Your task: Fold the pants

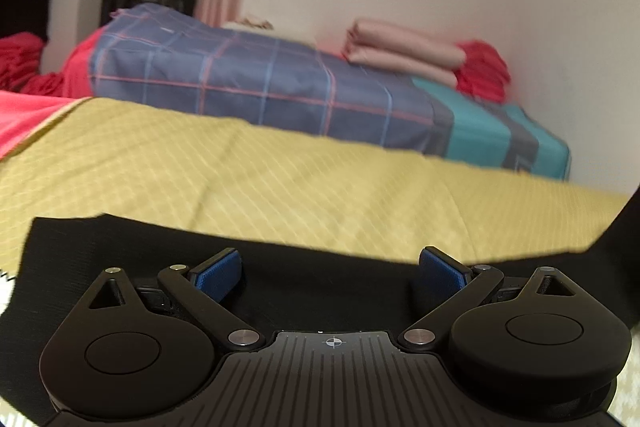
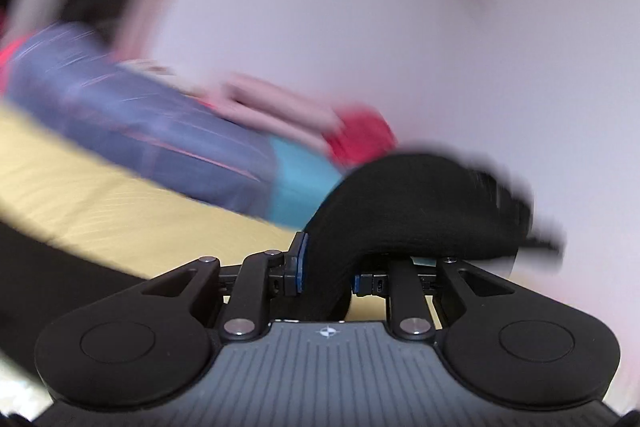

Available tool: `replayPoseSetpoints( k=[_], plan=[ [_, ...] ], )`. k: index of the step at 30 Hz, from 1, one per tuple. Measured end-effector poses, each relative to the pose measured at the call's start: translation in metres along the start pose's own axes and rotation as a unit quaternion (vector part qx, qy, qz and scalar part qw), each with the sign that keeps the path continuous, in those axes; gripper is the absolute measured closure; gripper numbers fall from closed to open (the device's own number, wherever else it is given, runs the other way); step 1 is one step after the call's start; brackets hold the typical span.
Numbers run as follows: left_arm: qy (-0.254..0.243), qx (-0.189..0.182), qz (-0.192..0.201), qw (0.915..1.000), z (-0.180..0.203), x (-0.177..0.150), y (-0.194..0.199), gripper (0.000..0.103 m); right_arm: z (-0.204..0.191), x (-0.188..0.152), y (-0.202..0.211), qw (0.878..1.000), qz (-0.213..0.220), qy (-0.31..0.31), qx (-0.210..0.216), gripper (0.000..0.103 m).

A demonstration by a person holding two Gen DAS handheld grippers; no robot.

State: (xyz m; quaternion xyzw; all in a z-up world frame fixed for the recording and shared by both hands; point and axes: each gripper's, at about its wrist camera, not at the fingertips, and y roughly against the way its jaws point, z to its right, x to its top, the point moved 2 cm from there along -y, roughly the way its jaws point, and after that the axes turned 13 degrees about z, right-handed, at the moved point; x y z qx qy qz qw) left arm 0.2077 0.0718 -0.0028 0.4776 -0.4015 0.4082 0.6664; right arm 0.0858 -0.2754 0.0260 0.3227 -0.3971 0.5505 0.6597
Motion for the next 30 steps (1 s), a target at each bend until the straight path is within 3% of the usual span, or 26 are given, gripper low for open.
replayPoseSetpoints(
  k=[2, 3, 4, 5, 6, 7, 11, 12, 16, 19, 21, 23, 26, 28, 30],
  plan=[
    [0.014, 0.009, 0.009, 0.9998, -0.006, 0.005, 0.003, 0.0, -0.068, 0.001, 0.017, 0.993, 0.025, 0.097, 0.06, 0.079],
    [0.018, 0.016, 0.011, 0.9997, -0.009, 0.006, 0.004, 0.0, -0.103, -0.008, 0.022, 0.983, 0.024, 0.156, 0.094, 0.078],
    [0.022, 0.022, 0.013, 0.9994, -0.012, 0.007, 0.005, 0.0, -0.136, -0.023, 0.026, 0.966, 0.013, 0.225, 0.131, 0.078],
    [0.027, 0.028, 0.013, 0.9992, -0.014, 0.008, 0.006, 0.0, -0.162, -0.039, 0.028, 0.945, -0.001, 0.284, 0.163, 0.087],
    [0.032, 0.03, 0.013, 0.9989, -0.017, 0.009, 0.007, 0.0, -0.174, -0.046, 0.033, 0.937, 0.015, 0.313, 0.153, 0.084],
    [0.037, 0.029, 0.013, 0.9988, -0.018, 0.01, 0.009, 0.0, -0.175, -0.041, 0.033, 0.937, 0.026, 0.319, 0.138, 0.083],
    [0.044, 0.039, 0.014, 0.9982, -0.012, 0.016, 0.014, 0.0, -0.163, -0.022, 0.027, 0.953, 0.0, 0.263, 0.148, 0.079],
    [0.049, 0.037, 0.012, 0.998, -0.007, 0.018, 0.015, 0.0, -0.167, -0.025, 0.027, 0.951, -0.003, 0.269, 0.153, 0.072],
    [0.04, 0.002, -0.028, 0.9988, 0.033, 0.015, 0.003, 0.0, -0.179, -0.036, 0.029, 0.939, 0.017, 0.317, 0.136, 0.071],
    [-0.039, -0.004, -0.077, 0.9963, 0.069, -0.011, -0.02, 0.0, -0.173, -0.032, 0.024, 0.943, 0.015, 0.309, 0.126, 0.049],
    [-0.098, 0.012, -0.096, 0.9904, 0.078, -0.036, -0.033, 0.0, -0.168, -0.027, 0.018, 0.944, 0.022, 0.31, 0.111, 0.024],
    [-0.132, 0.01, -0.07, 0.9887, 0.084, -0.041, -0.025, 0.0, -0.155, -0.026, 0.02, 0.946, 0.022, 0.305, 0.11, 0.017],
    [-0.132, 0.009, -0.071, 0.9886, 0.084, -0.044, -0.025, 0.0, -0.126, -0.035, 0.022, 0.952, 0.002, 0.292, 0.087, 0.014],
    [-0.126, 0.006, -0.073, 0.9893, 0.082, -0.043, -0.027, 0.0, -0.098, -0.045, 0.016, 0.96, -0.021, 0.276, 0.049, 0.013],
    [-0.126, 0.006, -0.073, 0.9893, 0.083, -0.043, -0.027, 0.0, -0.062, -0.059, -0.002, 0.97, -0.079, 0.231, -0.004, 0.011]
  ],
)
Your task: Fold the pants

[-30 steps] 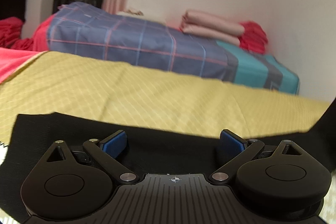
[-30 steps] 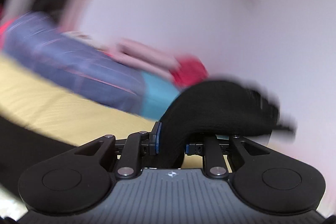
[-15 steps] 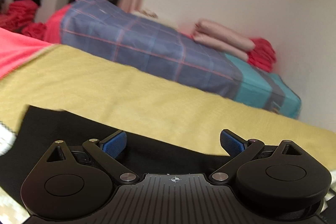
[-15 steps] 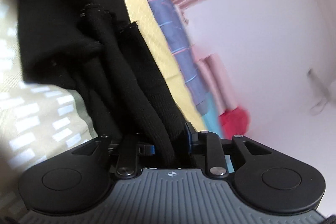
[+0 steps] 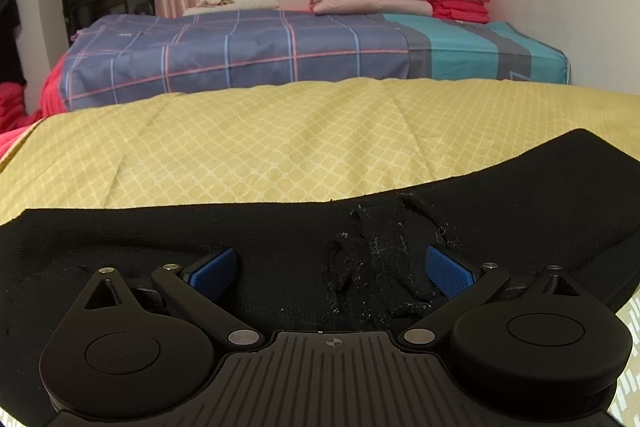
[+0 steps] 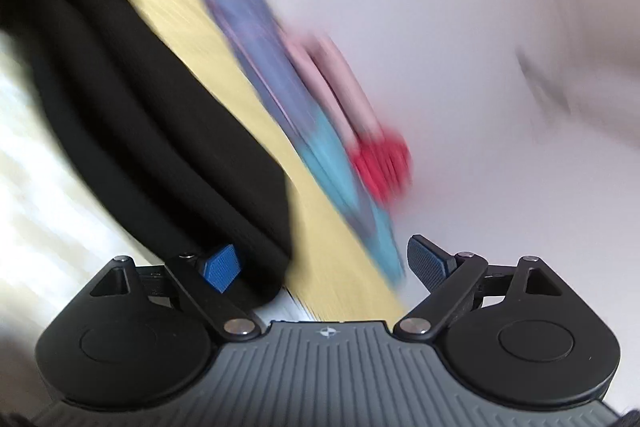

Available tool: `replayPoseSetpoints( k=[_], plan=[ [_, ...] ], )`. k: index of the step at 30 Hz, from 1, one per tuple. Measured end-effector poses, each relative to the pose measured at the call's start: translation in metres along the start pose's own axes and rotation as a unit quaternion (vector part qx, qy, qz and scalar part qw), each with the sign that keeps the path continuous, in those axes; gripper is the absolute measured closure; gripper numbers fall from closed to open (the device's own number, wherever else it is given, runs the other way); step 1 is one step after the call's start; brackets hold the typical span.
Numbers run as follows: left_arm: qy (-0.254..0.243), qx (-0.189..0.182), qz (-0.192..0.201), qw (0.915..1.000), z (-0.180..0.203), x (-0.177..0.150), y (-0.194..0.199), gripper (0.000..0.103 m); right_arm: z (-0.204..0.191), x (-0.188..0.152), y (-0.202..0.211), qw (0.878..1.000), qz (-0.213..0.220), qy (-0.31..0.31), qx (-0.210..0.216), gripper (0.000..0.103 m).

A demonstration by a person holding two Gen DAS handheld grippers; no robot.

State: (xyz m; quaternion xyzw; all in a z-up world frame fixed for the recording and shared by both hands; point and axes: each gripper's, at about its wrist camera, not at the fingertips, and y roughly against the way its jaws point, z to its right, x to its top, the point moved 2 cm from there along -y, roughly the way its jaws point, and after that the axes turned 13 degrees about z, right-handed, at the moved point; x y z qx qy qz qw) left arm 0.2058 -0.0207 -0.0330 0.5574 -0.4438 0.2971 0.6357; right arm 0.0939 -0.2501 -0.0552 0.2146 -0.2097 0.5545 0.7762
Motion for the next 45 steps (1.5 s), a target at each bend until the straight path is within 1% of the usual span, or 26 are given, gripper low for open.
replayPoseSetpoints(
  k=[1, 2, 3, 4, 5, 7, 8, 9, 11, 13, 14, 16, 18, 21, 24, 25, 27, 29, 30, 31, 33, 35, 38, 40, 42, 45],
  plan=[
    [0.0, -0.002, 0.0, 1.0, 0.0, 0.0, -0.001, 0.0, 0.018, -0.012, -0.009, 0.998, -0.035, -0.059, 0.011, 0.008],
    [-0.001, -0.003, 0.0, 1.0, 0.001, 0.0, -0.001, 0.0, 0.034, -0.017, -0.017, 0.987, -0.067, -0.14, 0.035, 0.008],
    [-0.002, -0.002, 0.0, 1.0, 0.001, 0.001, -0.002, 0.0, 0.043, -0.016, -0.021, 0.976, -0.087, -0.197, 0.04, 0.01],
    [-0.002, -0.002, 0.0, 1.0, 0.001, 0.0, -0.002, 0.0, 0.042, -0.008, -0.018, 0.974, -0.085, -0.204, 0.043, 0.015],
    [0.0, -0.002, -0.001, 1.0, -0.001, 0.001, -0.002, 0.0, 0.036, 0.002, -0.013, 0.981, -0.063, -0.175, 0.053, 0.02],
    [0.001, -0.003, -0.001, 1.0, -0.001, 0.001, -0.002, 0.0, 0.022, 0.006, -0.008, 0.993, -0.015, -0.102, 0.058, 0.016],
    [0.0, -0.003, -0.001, 1.0, -0.001, 0.001, -0.002, 0.0, 0.017, 0.004, -0.012, 0.995, -0.022, -0.082, 0.048, 0.015],
    [0.0, -0.004, -0.001, 1.0, -0.001, 0.001, -0.002, 0.0, 0.019, -0.002, -0.023, 0.994, -0.047, -0.086, 0.038, 0.013],
    [0.001, -0.004, -0.001, 1.0, -0.001, 0.001, -0.002, 0.0, 0.044, -0.012, -0.035, 0.979, -0.087, -0.173, 0.065, 0.011],
    [0.001, -0.004, -0.001, 1.0, -0.001, 0.0, -0.002, 0.0, 0.055, -0.013, -0.041, 0.963, -0.125, -0.212, 0.108, 0.011],
    [0.001, -0.004, -0.002, 1.0, -0.001, 0.0, -0.002, 0.0, 0.06, -0.007, -0.035, 0.962, -0.122, -0.209, 0.127, 0.012],
    [0.001, -0.004, -0.002, 1.0, -0.001, 0.0, -0.002, 0.0, 0.073, 0.0, -0.02, 0.962, -0.086, -0.208, 0.155, 0.011],
    [0.001, -0.004, -0.002, 1.0, -0.001, 0.0, -0.002, 0.0, 0.088, 0.013, -0.007, 0.956, -0.047, -0.241, 0.16, 0.005],
    [0.002, -0.005, -0.002, 1.0, -0.001, 0.001, -0.002, 0.0, 0.094, 0.032, -0.008, 0.942, 0.0, -0.293, 0.162, 0.005],
    [0.002, -0.005, -0.002, 1.0, -0.001, 0.001, -0.002, 0.0, 0.082, 0.035, -0.039, 0.922, -0.003, -0.343, 0.18, 0.005],
    [0.002, -0.005, -0.002, 1.0, -0.001, 0.001, -0.002, 0.0, 0.075, 0.032, -0.051, 0.916, -0.018, -0.35, 0.195, 0.005],
    [0.003, -0.006, -0.001, 1.0, -0.001, 0.001, -0.002, 0.0, 0.054, 0.021, -0.083, 0.909, -0.122, -0.33, 0.224, 0.006],
    [0.003, -0.007, -0.001, 1.0, -0.002, 0.001, -0.001, 0.0, 0.063, 0.012, -0.08, 0.882, -0.127, -0.396, 0.221, 0.007],
    [0.003, -0.008, -0.001, 1.0, -0.002, 0.001, -0.001, 0.0, 0.07, 0.012, -0.08, 0.872, -0.129, -0.416, 0.222, 0.008],
    [0.004, -0.009, -0.001, 1.0, -0.002, 0.001, -0.001, 0.0, 0.076, 0.011, -0.078, 0.868, -0.123, -0.432, 0.212, 0.008],
    [0.004, -0.009, -0.001, 0.9999, -0.002, 0.001, -0.001, 0.0, 0.077, 0.009, -0.077, 0.87, -0.112, -0.435, 0.201, 0.007],
    [0.011, -0.015, 0.006, 0.9998, -0.006, 0.003, 0.003, 0.0, 0.063, 0.003, -0.086, 0.873, -0.144, -0.41, 0.22, 0.006],
    [0.014, -0.032, 0.045, 0.9984, -0.011, 0.007, 0.022, 0.0, 0.076, -0.001, -0.086, 0.859, -0.149, -0.442, 0.214, 0.007],
    [0.006, -0.039, 0.082, 0.9959, -0.013, 0.011, 0.039, 0.0, 0.088, 0.006, -0.075, 0.865, -0.121, -0.449, 0.191, 0.007],
    [0.0, -0.036, 0.109, 0.9934, -0.014, 0.016, 0.054, 0.0, 0.088, 0.011, -0.068, 0.871, -0.101, -0.442, 0.189, 0.006],
    [0.012, -0.015, 0.117, 0.993, -0.021, 0.025, 0.069, 0.0, 0.072, 0.015, -0.069, 0.875, -0.111, -0.418, 0.219, 0.004]
  ],
)
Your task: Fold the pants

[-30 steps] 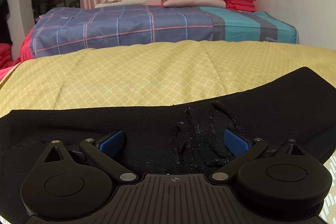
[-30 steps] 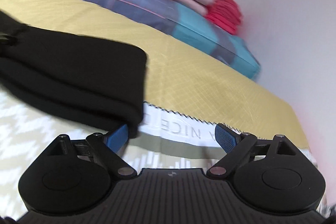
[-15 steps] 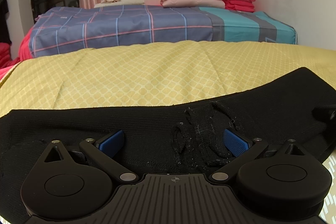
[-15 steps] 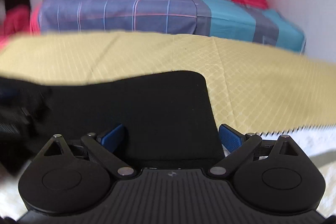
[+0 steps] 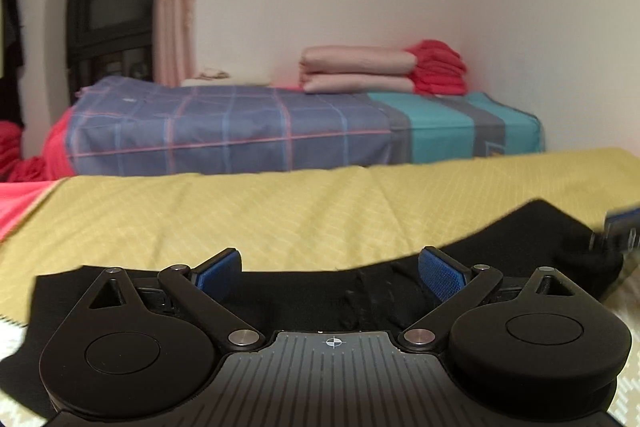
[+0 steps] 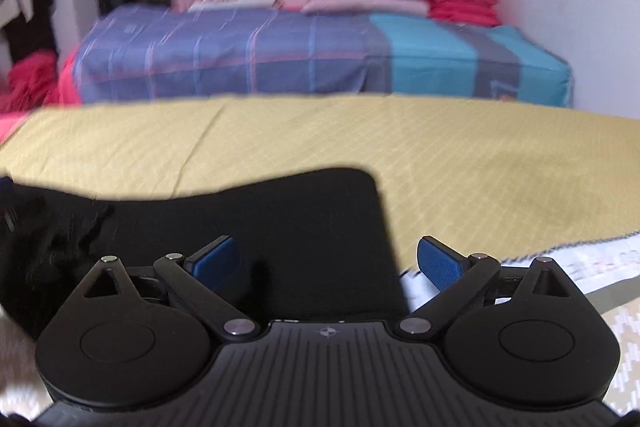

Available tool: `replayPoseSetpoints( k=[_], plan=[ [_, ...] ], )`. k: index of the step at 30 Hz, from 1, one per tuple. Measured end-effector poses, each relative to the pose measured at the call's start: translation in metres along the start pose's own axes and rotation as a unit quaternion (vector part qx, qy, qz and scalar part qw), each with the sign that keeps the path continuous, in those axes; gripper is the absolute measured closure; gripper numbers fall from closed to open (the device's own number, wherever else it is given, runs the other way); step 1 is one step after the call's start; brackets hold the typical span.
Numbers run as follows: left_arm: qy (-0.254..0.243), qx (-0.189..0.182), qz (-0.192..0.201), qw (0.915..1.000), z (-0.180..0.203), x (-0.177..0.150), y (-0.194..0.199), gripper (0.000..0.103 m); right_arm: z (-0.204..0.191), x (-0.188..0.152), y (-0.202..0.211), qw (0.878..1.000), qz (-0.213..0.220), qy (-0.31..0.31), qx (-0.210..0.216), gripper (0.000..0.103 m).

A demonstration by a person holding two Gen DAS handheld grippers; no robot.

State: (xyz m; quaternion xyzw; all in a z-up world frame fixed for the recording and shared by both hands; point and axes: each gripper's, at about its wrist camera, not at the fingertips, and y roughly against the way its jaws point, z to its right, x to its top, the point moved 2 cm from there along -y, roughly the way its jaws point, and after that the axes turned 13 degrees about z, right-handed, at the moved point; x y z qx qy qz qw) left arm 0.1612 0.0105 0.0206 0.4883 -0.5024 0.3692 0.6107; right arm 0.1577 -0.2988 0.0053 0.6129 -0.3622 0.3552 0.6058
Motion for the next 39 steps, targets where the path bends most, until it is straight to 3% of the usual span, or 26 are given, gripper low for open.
replayPoseSetpoints(
  k=[2, 5, 8, 10, 11, 14, 17, 20, 23, 25, 29, 30, 31, 33, 39],
  plan=[
    [0.014, 0.019, 0.001, 0.9997, -0.011, 0.007, 0.01, 0.0, -0.01, -0.009, -0.011, 0.998, -0.037, 0.049, -0.017, 0.003],
    [0.02, 0.069, 0.009, 0.9974, -0.033, 0.012, 0.03, 0.0, -0.023, 0.0, 0.007, 0.998, -0.002, 0.066, -0.018, 0.003],
    [0.023, 0.148, -0.002, 0.9887, -0.063, 0.009, 0.041, 0.0, -0.034, 0.001, 0.013, 0.997, 0.013, 0.071, 0.006, 0.002],
    [0.033, 0.199, -0.021, 0.9792, -0.085, 0.003, 0.044, 0.0, -0.046, -0.012, -0.003, 0.994, -0.037, 0.103, 0.006, 0.002],
    [0.036, 0.224, -0.03, 0.9734, -0.096, -0.001, 0.046, 0.0, -0.052, -0.014, -0.003, 0.992, -0.038, 0.122, -0.006, 0.002],
    [0.027, 0.296, -0.037, 0.954, -0.122, -0.012, 0.051, 0.0, -0.073, -0.002, 0.02, 0.988, 0.01, 0.152, -0.026, 0.003],
    [0.061, 0.345, -0.059, 0.9348, -0.149, -0.015, 0.057, 0.0, -0.109, 0.007, 0.039, 0.982, 0.051, 0.18, 0.011, 0.003],
    [0.098, 0.37, -0.055, 0.9222, -0.171, -0.014, 0.075, 0.0, -0.163, 0.004, 0.047, 0.973, 0.069, 0.21, 0.071, 0.003],
    [0.12, 0.413, -0.055, 0.9013, -0.191, -0.016, 0.092, 0.0, -0.23, -0.014, 0.048, 0.957, 0.075, 0.247, 0.133, 0.003],
    [0.133, 0.435, -0.056, 0.8889, -0.203, -0.016, 0.099, 0.0, -0.277, -0.031, 0.048, 0.94, 0.084, 0.291, 0.158, 0.003],
    [0.153, 0.448, -0.062, 0.8786, -0.218, -0.019, 0.107, 0.0, -0.358, -0.068, 0.05, 0.896, 0.127, 0.392, 0.164, 0.004],
    [0.153, 0.452, -0.064, 0.8766, -0.22, -0.02, 0.106, 0.0, -0.372, -0.074, 0.048, 0.887, 0.137, 0.411, 0.163, 0.011],
    [0.152, 0.455, -0.064, 0.875, -0.221, -0.019, 0.107, 0.0, -0.382, -0.075, 0.048, 0.884, 0.152, 0.412, 0.161, 0.013],
    [0.152, 0.46, -0.06, 0.873, -0.222, -0.017, 0.111, 0.0, -0.393, -0.071, 0.037, 0.888, 0.145, 0.408, 0.154, 0.013],
    [0.17, 0.457, -0.054, 0.8715, -0.233, -0.017, 0.109, 0.0, -0.399, -0.053, 0.002, 0.92, 0.114, 0.34, 0.154, 0.014]
  ],
)
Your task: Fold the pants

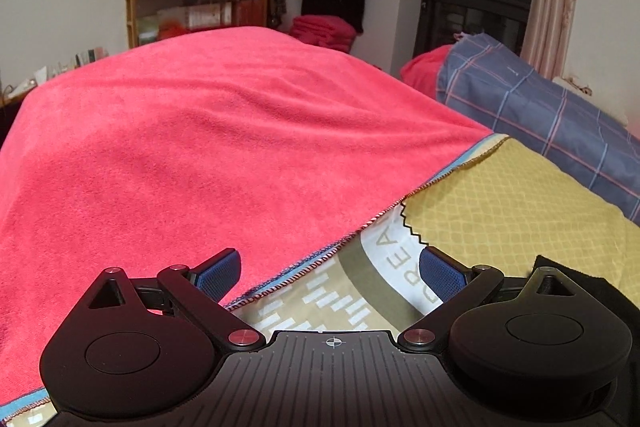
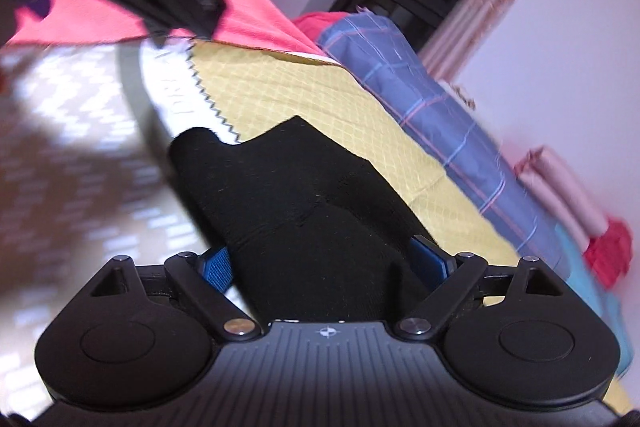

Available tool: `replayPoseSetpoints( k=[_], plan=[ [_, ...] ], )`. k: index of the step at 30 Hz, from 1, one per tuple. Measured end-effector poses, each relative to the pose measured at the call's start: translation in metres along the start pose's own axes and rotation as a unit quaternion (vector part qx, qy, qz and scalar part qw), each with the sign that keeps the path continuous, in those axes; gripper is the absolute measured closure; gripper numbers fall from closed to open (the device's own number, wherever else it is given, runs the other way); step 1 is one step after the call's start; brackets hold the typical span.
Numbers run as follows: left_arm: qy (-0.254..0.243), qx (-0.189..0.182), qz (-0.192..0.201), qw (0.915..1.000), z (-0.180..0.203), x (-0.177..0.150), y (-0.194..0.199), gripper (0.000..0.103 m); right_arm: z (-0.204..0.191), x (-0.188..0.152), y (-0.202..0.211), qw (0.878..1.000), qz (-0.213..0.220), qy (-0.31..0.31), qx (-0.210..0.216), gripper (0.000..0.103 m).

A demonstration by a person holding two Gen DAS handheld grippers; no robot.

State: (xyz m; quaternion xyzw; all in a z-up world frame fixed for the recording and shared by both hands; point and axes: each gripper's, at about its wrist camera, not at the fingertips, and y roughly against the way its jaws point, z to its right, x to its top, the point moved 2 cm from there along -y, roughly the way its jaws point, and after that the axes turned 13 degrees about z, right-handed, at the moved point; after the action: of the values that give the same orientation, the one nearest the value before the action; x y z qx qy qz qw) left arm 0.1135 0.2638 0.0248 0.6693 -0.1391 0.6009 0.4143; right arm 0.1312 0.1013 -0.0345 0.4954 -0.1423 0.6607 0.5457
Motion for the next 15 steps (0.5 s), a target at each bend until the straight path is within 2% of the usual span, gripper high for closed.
replayPoseSetpoints(
  k=[1, 2, 3, 5, 8, 10, 12, 15],
  plan=[
    [0.001, -0.002, -0.002, 1.0, 0.0, 0.0, -0.001, 0.0, 0.002, 0.0, -0.002, 1.0, -0.003, -0.014, 0.003, 0.017],
    [0.002, -0.003, -0.004, 1.0, 0.0, -0.001, -0.002, 0.0, 0.004, 0.0, -0.003, 0.999, -0.006, -0.029, 0.011, 0.025],
    [0.002, -0.005, -0.006, 1.0, 0.0, -0.001, -0.003, 0.0, 0.006, -0.001, -0.003, 0.999, -0.009, -0.046, 0.023, 0.039],
    [0.003, -0.009, -0.008, 0.9999, 0.001, -0.002, -0.003, 0.0, 0.005, -0.001, 0.001, 0.997, -0.013, -0.065, 0.041, 0.052],
    [0.004, -0.011, -0.011, 0.9999, 0.001, -0.003, -0.003, 0.0, 0.005, 0.0, 0.004, 0.996, -0.014, -0.072, 0.048, 0.06],
    [0.008, -0.011, -0.012, 0.9998, 0.0, -0.003, -0.002, 0.0, 0.016, 0.002, 0.002, 0.992, -0.02, -0.105, 0.062, 0.067],
    [0.014, -0.015, -0.011, 0.9997, 0.0, -0.003, 0.0, 0.0, 0.035, 0.005, 0.003, 0.985, -0.028, -0.154, 0.077, 0.074],
    [0.018, -0.034, -0.006, 0.9993, 0.005, -0.004, 0.008, 0.0, 0.065, 0.011, 0.005, 0.97, -0.033, -0.222, 0.089, 0.08]
  ],
)
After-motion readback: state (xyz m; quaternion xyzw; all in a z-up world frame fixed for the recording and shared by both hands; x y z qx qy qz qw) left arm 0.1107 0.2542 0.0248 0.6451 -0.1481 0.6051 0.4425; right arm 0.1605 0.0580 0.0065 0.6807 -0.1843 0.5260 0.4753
